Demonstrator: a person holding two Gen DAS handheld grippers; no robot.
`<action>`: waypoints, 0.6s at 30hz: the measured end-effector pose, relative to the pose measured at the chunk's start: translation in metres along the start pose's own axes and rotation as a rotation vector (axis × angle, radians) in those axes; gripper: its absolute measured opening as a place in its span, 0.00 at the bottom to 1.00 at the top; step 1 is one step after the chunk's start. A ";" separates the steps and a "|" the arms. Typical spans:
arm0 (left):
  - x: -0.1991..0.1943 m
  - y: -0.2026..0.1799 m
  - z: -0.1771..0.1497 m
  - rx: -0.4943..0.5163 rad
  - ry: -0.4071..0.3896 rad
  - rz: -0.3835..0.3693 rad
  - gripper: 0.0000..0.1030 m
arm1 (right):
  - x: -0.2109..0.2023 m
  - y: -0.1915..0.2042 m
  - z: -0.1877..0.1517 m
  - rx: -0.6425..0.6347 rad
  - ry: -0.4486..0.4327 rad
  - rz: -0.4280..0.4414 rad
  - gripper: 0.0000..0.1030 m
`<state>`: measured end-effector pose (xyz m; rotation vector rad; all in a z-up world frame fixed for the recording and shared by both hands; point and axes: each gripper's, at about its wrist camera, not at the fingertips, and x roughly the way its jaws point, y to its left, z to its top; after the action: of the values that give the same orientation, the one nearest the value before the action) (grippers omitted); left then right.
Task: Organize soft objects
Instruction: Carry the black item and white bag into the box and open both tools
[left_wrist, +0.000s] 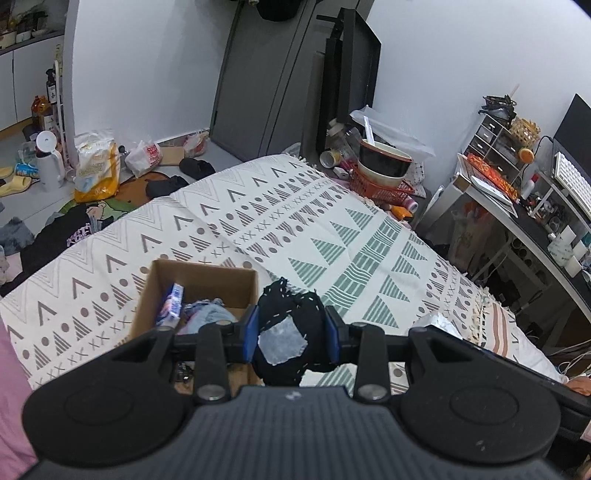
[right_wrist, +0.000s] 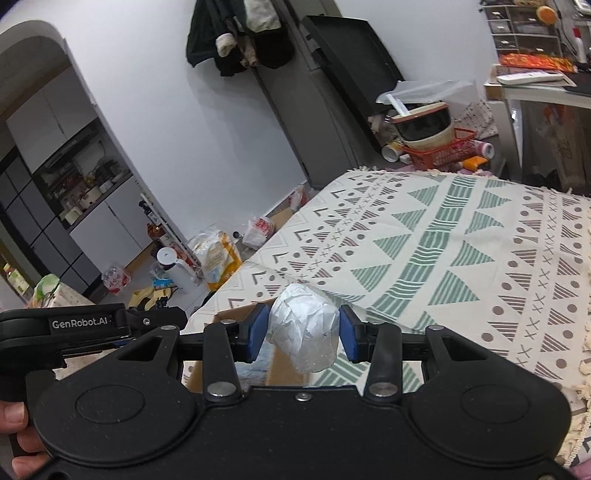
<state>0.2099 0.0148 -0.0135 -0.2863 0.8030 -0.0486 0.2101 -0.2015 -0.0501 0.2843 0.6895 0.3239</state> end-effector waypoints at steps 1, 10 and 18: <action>-0.001 0.004 0.001 -0.006 -0.001 -0.001 0.34 | 0.000 0.004 0.000 -0.005 0.000 0.002 0.40; -0.001 0.040 0.005 -0.055 0.003 -0.008 0.34 | 0.014 0.035 -0.007 -0.047 0.025 -0.001 0.40; 0.016 0.075 -0.003 -0.101 0.054 -0.004 0.35 | 0.033 0.058 -0.012 -0.072 0.058 -0.003 0.40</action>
<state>0.2142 0.0834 -0.0468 -0.3830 0.8603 -0.0197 0.2147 -0.1339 -0.0574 0.2058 0.7340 0.3548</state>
